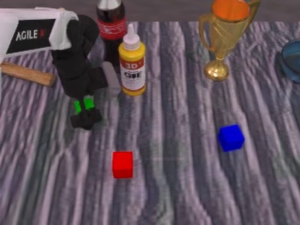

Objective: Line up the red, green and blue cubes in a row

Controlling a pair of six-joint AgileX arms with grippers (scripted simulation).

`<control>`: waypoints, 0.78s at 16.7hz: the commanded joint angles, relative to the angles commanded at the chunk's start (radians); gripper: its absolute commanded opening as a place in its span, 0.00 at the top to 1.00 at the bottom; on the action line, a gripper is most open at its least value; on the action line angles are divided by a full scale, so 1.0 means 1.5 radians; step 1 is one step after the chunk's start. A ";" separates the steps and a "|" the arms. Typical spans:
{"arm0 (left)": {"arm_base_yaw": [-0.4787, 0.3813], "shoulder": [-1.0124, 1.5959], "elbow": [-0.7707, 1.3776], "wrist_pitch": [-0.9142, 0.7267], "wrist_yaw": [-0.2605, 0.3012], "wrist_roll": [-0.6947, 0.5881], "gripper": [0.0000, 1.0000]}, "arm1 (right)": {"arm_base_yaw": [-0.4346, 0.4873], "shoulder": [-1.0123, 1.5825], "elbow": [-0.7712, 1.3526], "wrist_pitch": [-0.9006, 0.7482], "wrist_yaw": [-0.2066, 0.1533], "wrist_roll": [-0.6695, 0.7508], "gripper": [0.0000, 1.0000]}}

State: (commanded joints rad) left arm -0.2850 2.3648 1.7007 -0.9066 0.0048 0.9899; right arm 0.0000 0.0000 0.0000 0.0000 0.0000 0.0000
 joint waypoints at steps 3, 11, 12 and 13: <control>0.000 0.000 0.000 0.000 0.000 0.000 0.38 | 0.000 0.000 0.000 0.000 0.000 0.000 0.00; 0.000 0.000 0.000 0.000 0.000 0.000 0.98 | 0.000 0.000 0.000 0.000 0.000 0.000 0.00; 0.000 0.000 0.000 0.000 0.000 0.000 1.00 | 0.000 0.000 0.000 0.000 0.000 0.000 0.00; 0.000 0.000 0.000 0.000 0.000 0.000 1.00 | 0.000 0.000 0.000 0.000 0.000 0.000 0.00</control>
State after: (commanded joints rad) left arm -0.2850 2.3648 1.7007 -0.9066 0.0048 0.9899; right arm 0.0000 0.0000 0.0000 0.0000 0.0000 0.0000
